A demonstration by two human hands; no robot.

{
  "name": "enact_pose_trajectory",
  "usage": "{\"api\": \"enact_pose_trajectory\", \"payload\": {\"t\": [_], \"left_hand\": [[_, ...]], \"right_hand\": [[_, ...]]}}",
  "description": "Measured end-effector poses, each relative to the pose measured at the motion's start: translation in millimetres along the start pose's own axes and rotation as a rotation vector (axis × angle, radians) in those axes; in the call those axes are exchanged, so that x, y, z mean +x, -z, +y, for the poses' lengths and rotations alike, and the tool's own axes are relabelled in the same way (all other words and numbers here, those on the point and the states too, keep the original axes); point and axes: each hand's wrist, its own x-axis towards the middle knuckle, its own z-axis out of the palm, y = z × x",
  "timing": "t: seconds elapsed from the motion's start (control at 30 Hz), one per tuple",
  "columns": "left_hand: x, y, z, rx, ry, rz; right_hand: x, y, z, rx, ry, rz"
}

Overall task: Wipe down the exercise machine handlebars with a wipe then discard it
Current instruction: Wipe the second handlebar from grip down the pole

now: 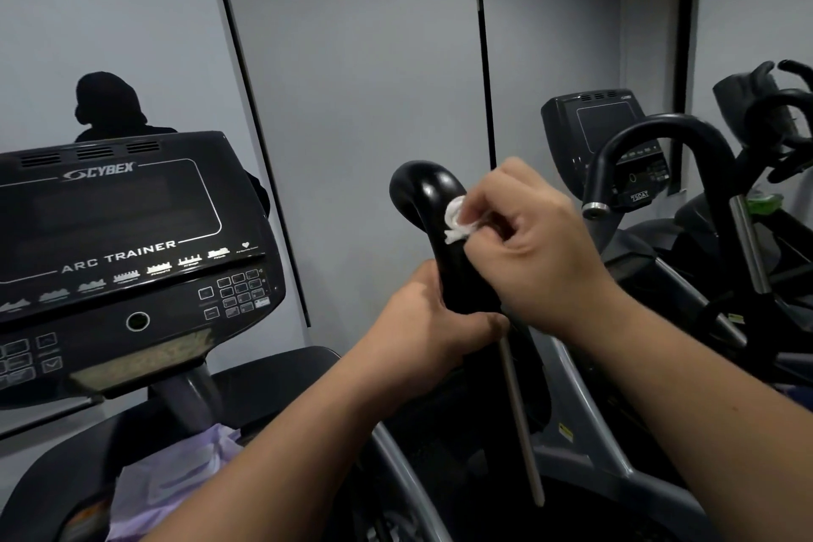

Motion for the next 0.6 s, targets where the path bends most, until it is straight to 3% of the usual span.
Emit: {"api": "enact_pose_trajectory", "payload": {"t": [0.2, 0.37, 0.6], "left_hand": [[-1.8, 0.9, 1.4, -0.009, 0.032, -0.018], [-0.9, 1.6, 2.4, 0.005, -0.019, -0.032], [-2.0, -1.0, 3.1, -0.056, -0.009, -0.052]], "right_hand": [[53.5, -14.4, 14.6, 0.142, -0.269, -0.006], [21.0, -4.0, -0.3, -0.011, -0.052, 0.027], [77.1, -19.5, -9.0, -0.142, -0.107, -0.192]]}}
